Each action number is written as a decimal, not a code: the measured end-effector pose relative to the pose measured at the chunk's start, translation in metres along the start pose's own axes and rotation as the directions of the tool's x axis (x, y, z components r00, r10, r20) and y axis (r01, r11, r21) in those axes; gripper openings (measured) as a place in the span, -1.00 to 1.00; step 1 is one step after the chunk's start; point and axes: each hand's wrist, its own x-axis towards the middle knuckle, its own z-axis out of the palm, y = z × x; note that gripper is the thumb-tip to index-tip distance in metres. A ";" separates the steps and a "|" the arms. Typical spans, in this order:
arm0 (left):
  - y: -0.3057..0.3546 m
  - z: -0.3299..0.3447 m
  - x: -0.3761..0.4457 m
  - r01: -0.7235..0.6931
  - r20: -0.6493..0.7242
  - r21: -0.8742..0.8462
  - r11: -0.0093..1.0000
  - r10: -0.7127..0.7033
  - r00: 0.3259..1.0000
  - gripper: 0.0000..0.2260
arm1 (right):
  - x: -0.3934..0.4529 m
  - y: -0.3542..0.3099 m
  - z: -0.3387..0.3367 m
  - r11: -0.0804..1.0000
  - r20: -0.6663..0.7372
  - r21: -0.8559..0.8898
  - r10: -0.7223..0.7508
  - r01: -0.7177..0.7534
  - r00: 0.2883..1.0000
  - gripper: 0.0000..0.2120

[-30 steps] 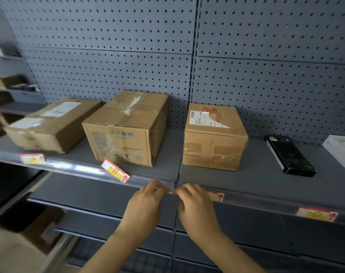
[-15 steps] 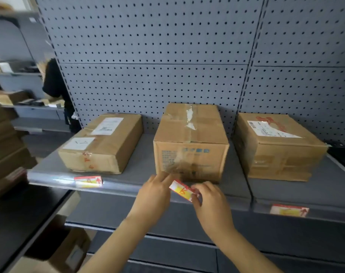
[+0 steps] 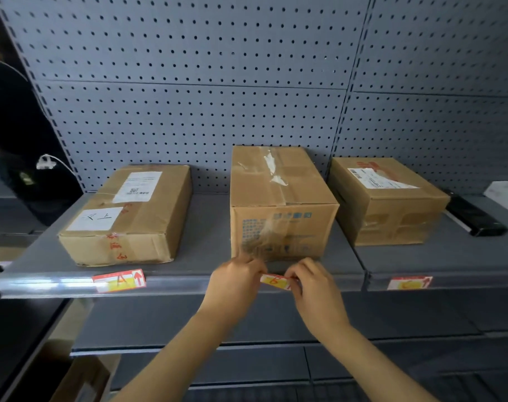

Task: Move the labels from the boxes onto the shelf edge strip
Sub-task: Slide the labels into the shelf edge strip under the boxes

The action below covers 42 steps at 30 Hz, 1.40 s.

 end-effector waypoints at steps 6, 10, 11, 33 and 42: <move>0.000 0.008 -0.002 -0.013 0.003 0.034 0.999 0.013 1.000 -0.72 | 0.001 0.006 -0.005 0.998 -0.020 -0.047 -0.052 0.052 0.998 -0.87; 0.000 0.020 -0.003 -0.015 0.002 0.067 0.998 0.014 1.000 -0.71 | 0.005 0.012 -0.007 0.995 -0.005 -0.025 -0.102 0.102 0.995 -0.85; 0.000 0.023 -0.003 -0.010 0.009 0.080 0.997 0.009 1.000 -0.71 | 0.005 0.012 -0.007 0.993 0.005 -0.029 -0.118 0.118 0.993 -0.84; 0.008 0.034 -0.021 -0.001 -0.025 0.074 0.997 0.002 1.000 -0.44 | -0.012 0.015 0.000 0.969 0.036 -0.160 -0.187 0.190 0.982 -0.74; 0.001 0.035 -0.044 0.041 -0.027 0.010 0.999 -0.040 0.999 -0.48 | -0.030 -0.012 0.013 0.979 0.052 -0.022 -0.204 0.205 0.978 -0.65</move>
